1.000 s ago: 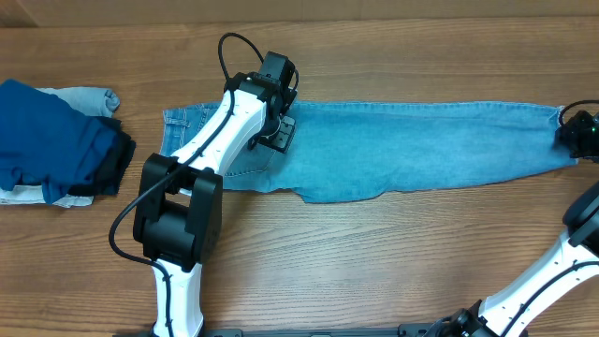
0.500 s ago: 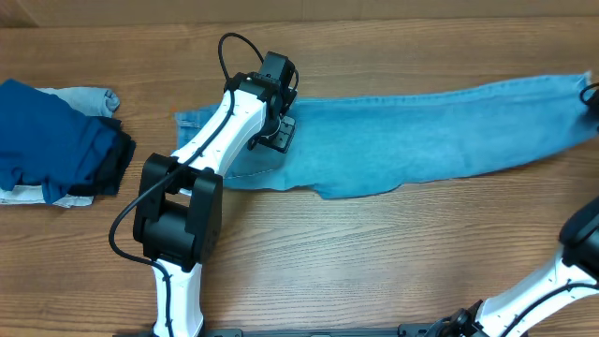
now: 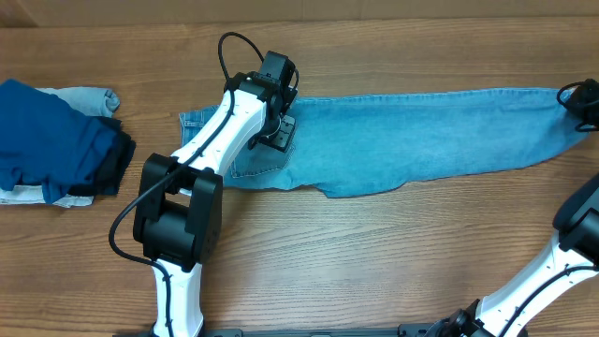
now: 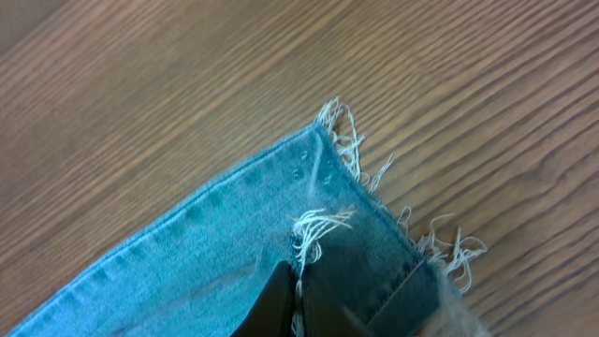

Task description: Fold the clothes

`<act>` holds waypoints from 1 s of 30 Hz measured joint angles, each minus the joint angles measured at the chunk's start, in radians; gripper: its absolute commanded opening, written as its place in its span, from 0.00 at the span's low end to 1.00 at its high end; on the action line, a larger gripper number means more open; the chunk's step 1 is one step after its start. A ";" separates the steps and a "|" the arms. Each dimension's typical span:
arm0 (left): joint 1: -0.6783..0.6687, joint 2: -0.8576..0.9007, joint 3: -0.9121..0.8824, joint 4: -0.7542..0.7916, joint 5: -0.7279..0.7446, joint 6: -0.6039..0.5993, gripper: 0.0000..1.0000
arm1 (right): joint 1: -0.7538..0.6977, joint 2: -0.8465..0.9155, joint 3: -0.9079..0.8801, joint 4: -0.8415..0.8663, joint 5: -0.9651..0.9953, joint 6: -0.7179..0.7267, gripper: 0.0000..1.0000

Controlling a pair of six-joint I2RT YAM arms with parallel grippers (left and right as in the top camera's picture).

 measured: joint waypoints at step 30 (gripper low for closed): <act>0.015 0.000 0.000 0.007 0.000 0.000 0.65 | -0.202 0.171 0.142 -0.163 -0.400 0.216 0.76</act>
